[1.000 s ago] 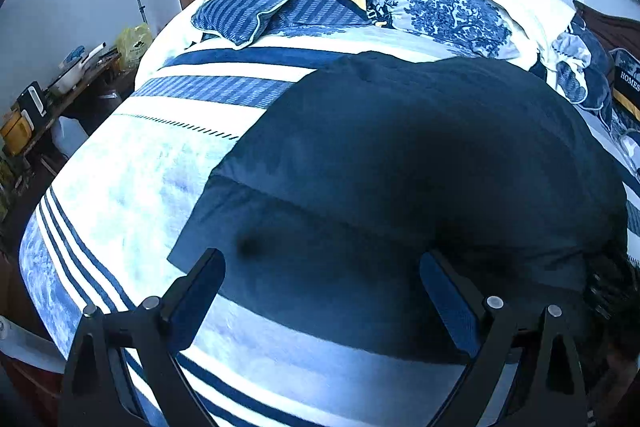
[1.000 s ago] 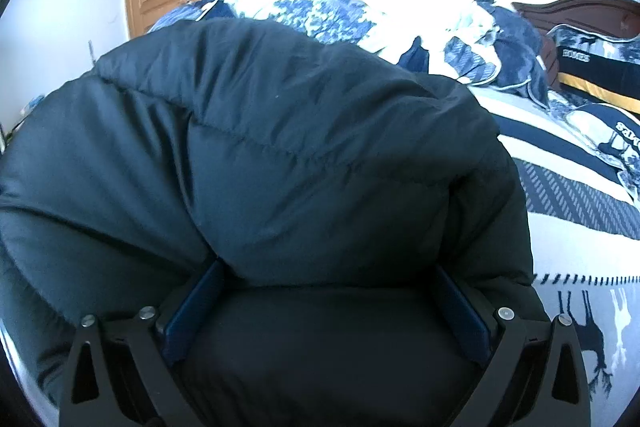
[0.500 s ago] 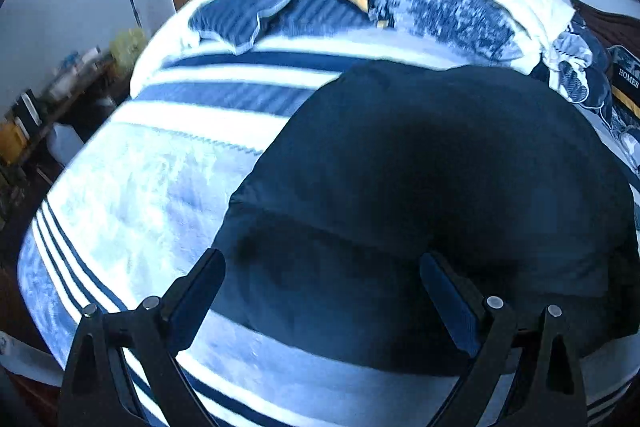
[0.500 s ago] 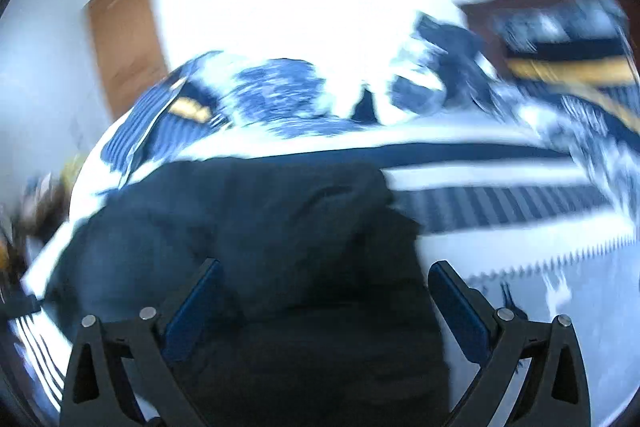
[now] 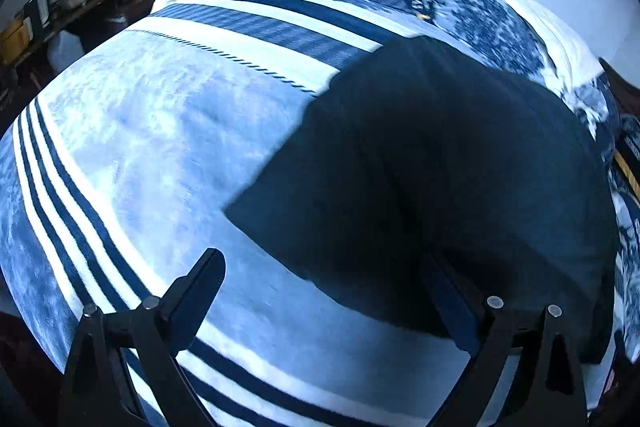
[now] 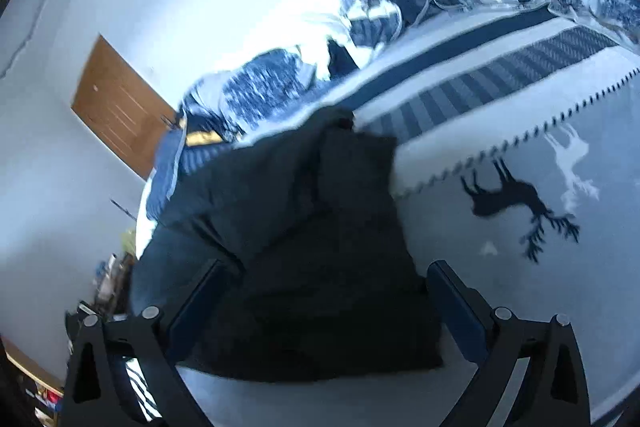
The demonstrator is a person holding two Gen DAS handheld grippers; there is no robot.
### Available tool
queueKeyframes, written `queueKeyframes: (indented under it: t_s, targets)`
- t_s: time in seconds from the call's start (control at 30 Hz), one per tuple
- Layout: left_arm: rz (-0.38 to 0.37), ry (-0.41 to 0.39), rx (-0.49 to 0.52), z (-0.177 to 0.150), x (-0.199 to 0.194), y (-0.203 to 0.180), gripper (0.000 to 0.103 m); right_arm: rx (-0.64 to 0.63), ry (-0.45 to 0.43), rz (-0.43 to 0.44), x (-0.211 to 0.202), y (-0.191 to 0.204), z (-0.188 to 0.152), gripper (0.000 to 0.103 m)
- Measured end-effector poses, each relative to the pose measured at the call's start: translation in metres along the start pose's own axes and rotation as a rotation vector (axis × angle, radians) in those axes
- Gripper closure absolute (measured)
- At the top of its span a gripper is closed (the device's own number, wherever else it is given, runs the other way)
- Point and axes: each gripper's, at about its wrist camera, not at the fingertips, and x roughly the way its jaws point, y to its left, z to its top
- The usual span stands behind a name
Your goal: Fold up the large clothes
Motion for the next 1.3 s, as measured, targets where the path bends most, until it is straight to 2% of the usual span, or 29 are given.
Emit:
queueKeyframes:
  t_s: [0.1,0.2,0.27,0.37,0.57,0.7,0.77,0.83,0.87,0.9,0.93,0.97,1.0,1.1,1.2,1.3]
  targets:
    - [-0.029,0.032,-0.001,-0.003,-0.002,-0.002,0.005,0.073,0.05,0.039,0.009,-0.008,-0.003,0.002]
    - [-0.093,0.053,-0.072,-0.003,-0.006,0.009,0.005,0.066,0.124,-0.016,0.018,-0.012,-0.002,0.002]
    - [-0.137,0.074,-0.147,-0.003,-0.004,0.021,0.005,0.065,0.144,-0.058,0.02,-0.018,-0.003,0.002]
    - [-0.167,0.105,-0.215,-0.004,0.004,0.031,0.005,0.122,0.174,-0.012,0.02,-0.031,-0.004,0.002]
    - [-0.223,0.116,-0.274,0.005,0.026,0.031,0.005,0.191,0.208,0.002,0.024,-0.044,-0.01,0.002]
    - [-0.238,0.146,-0.3,0.017,0.056,0.031,0.005,0.288,0.29,0.066,0.044,-0.057,-0.018,0.002]
    - [-0.257,0.165,-0.353,0.022,0.071,0.037,0.003,0.275,0.318,0.04,0.052,-0.054,-0.022,0.003]
    - [-0.255,0.13,-0.368,0.03,0.071,0.037,0.005,0.24,0.338,0.061,0.059,-0.046,-0.02,0.007]
    - [-0.26,0.118,-0.371,0.034,0.07,0.036,0.011,0.241,0.342,0.074,0.062,-0.043,-0.02,0.024]
    - [-0.285,0.109,-0.374,0.037,0.069,0.034,0.036,0.251,0.359,0.086,0.066,-0.043,-0.022,0.053]
    - [-0.34,0.112,-0.369,0.04,0.068,0.031,0.052,0.261,0.37,0.097,0.07,-0.044,-0.024,0.061]
    - [-0.36,0.119,-0.359,0.041,0.066,0.028,0.073,0.267,0.363,0.11,0.071,-0.045,-0.026,0.071]
    - [-0.362,0.113,-0.345,0.044,0.063,0.025,0.086,0.274,0.357,0.13,0.071,-0.046,-0.029,0.08]
    - [-0.312,0.082,-0.271,0.041,0.043,0.016,0.096,0.28,0.332,0.155,0.057,-0.041,-0.03,0.092]
    - [-0.28,0.087,-0.245,0.028,0.026,0.016,0.097,0.263,0.297,0.152,0.034,-0.029,-0.035,0.095]
    - [-0.281,0.116,-0.271,0.0,-0.002,0.028,0.097,0.27,0.265,0.152,0.001,-0.023,-0.049,0.096]
